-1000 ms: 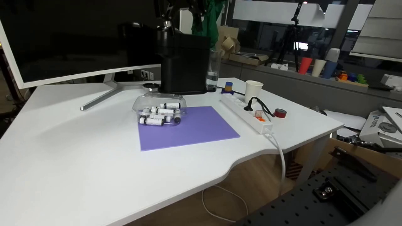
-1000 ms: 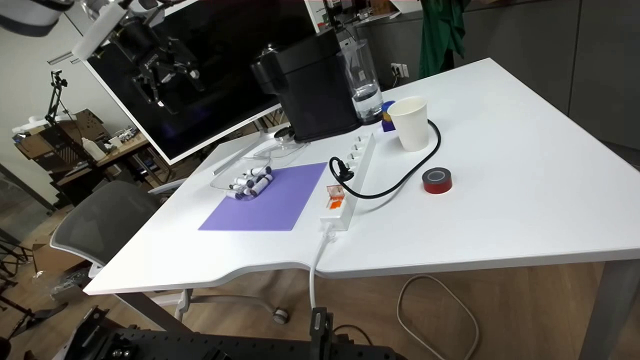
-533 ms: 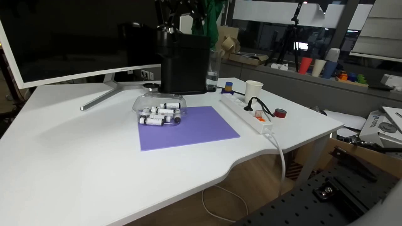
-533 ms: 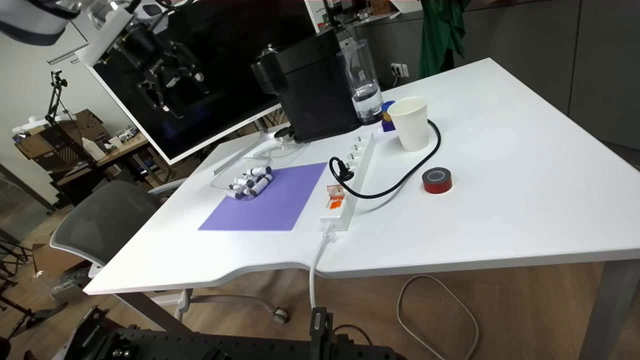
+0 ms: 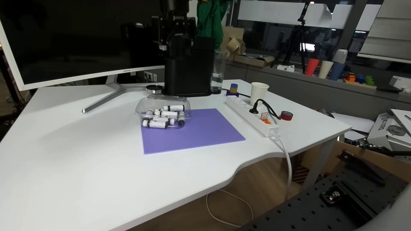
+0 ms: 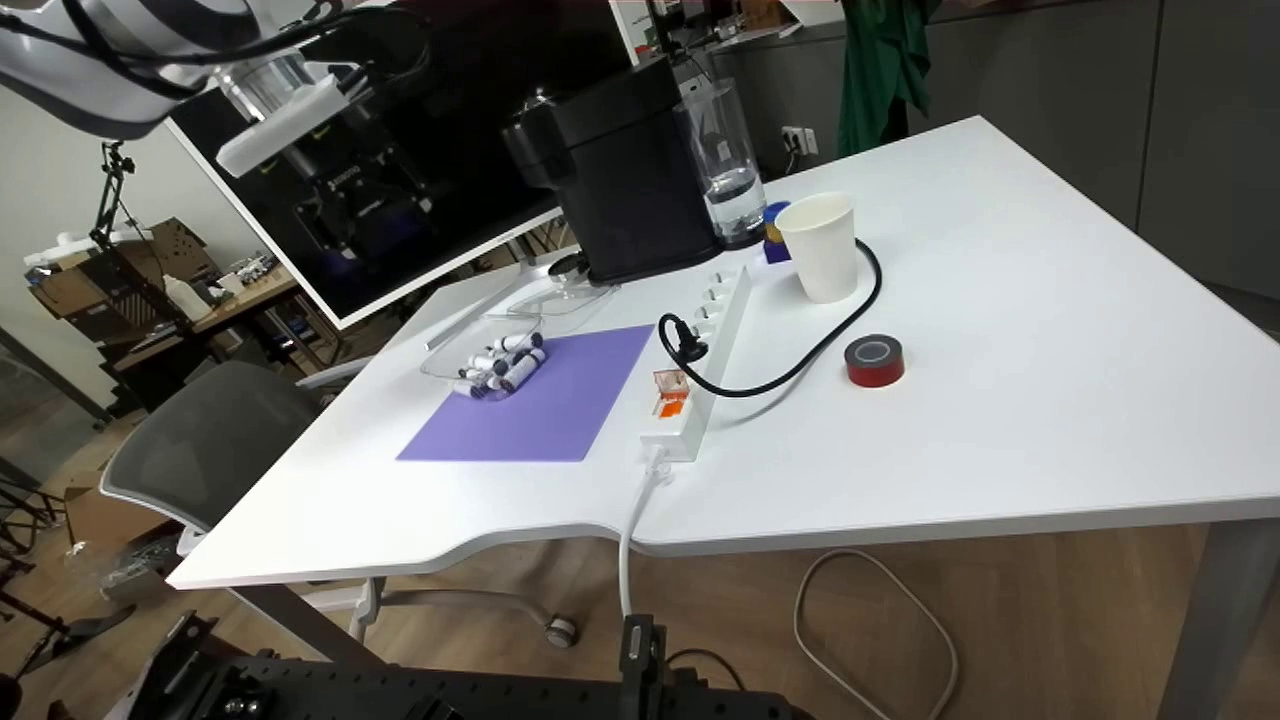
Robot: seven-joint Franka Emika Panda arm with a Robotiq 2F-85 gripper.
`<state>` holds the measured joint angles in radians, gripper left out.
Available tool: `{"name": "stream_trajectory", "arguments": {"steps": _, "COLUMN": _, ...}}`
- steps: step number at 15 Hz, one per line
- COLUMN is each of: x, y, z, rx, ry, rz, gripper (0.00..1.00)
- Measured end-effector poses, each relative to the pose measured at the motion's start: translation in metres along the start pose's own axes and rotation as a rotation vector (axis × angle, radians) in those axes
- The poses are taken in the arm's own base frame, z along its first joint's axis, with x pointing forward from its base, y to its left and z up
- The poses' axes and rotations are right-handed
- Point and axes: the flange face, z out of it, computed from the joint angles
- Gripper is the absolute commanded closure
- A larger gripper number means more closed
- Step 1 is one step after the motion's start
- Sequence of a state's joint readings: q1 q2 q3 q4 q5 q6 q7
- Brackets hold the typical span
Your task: Remove one bottle from the clear box
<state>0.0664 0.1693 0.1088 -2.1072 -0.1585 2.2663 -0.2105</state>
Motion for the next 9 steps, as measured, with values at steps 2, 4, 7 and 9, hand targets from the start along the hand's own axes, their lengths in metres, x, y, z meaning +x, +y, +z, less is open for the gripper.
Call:
{"name": "stream_trajectory", "arguments": {"steps": 2, "x": -0.003, "y": 0.005, "z": 0.027, "rx": 0.056, "ry": -0.027, "rz": -0.075, "gripper": 0.0}}
{"name": "stream_trajectory", "arguments": {"steps": 4, "x": -0.007, "y": 0.01, "z": 0.055, "rx": 0.109, "ry": -0.06, "rz": -0.16, "gripper": 0.0}}
{"name": "stream_trajectory", "arguments": {"steps": 7, "x": -0.013, "y": 0.016, "z": 0.092, "rx": 0.15, "ry": -0.113, "rz": -0.229, "gripper": 0.0}}
{"name": "stream_trajectory", "arguments": {"steps": 9, "x": -0.015, "y": 0.015, "z": 0.11, "rx": 0.164, "ry": -0.14, "rz": -0.245, "gripper": 0.0}}
